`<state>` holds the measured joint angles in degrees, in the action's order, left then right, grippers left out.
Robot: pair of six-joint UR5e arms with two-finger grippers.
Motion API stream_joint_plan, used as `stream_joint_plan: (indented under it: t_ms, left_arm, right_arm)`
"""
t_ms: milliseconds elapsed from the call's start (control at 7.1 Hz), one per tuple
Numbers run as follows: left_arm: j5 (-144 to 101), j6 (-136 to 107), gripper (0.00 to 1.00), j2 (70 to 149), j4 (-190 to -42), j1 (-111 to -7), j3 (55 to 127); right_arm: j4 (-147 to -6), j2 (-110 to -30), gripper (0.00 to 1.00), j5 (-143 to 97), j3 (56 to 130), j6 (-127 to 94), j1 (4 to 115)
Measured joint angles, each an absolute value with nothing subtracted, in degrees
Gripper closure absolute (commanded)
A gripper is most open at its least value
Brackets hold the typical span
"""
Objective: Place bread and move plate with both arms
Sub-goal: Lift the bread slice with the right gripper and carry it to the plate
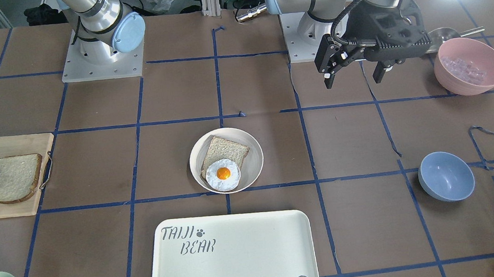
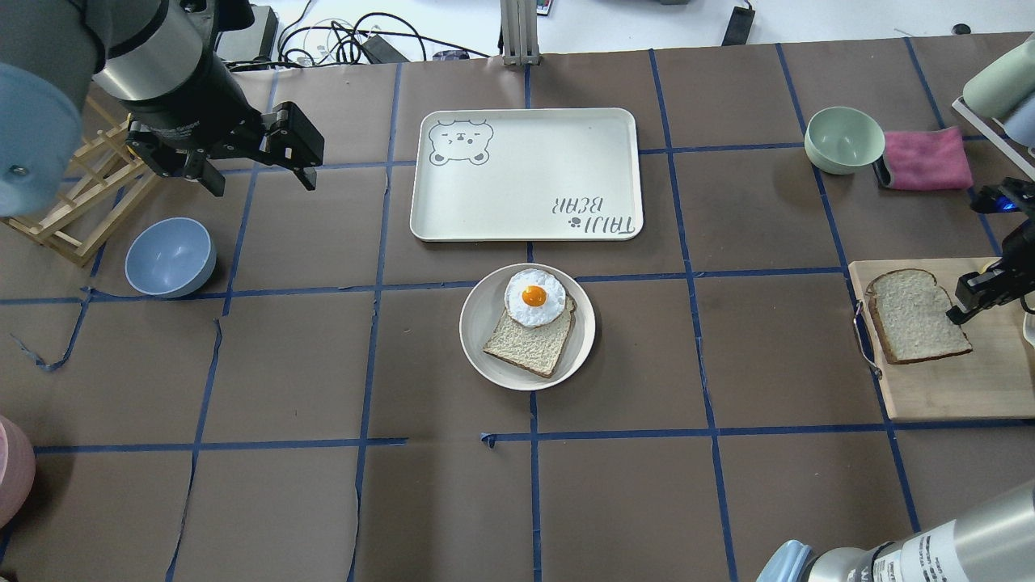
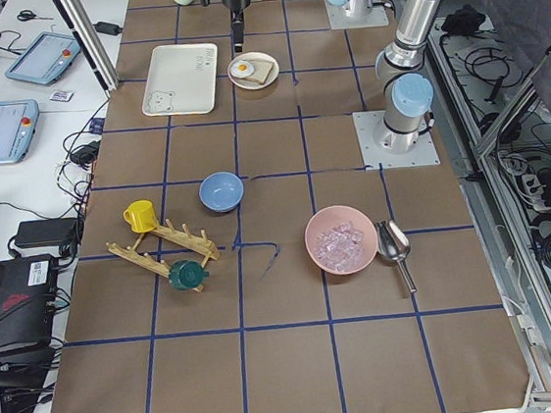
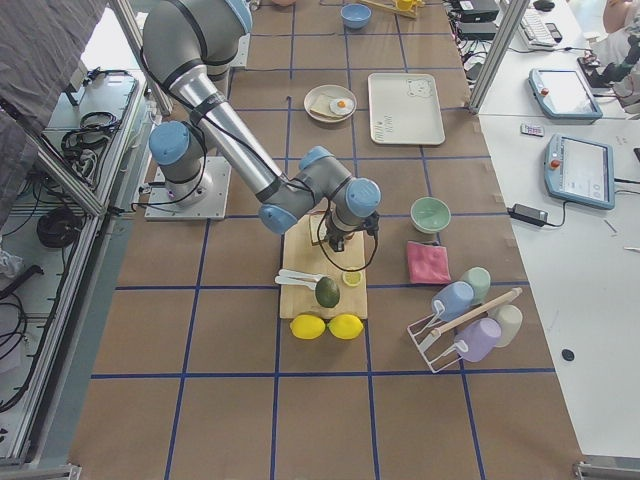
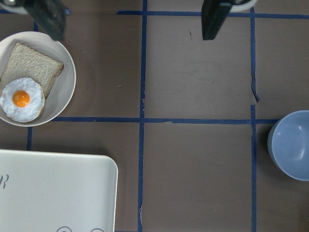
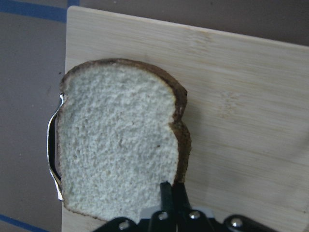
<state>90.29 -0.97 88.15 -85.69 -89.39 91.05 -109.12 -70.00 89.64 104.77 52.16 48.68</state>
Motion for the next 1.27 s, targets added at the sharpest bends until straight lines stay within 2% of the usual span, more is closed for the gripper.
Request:
stream_joint_plan:
  t_ms: [704,1268]
  left_arm:
    - [90.1,-1.0,0.0,88.2,-85.7,-89.4,91.1]
    - [90.2,-1.0,0.0,88.2,-85.7,-89.4,91.1]
  right_arm:
    - [-107.1,-78.8,1.0,91.0,104.0,49.5,52.8]
    - [-91.8,-80.5,1.0,86.5,92.3,31.5,68.6]
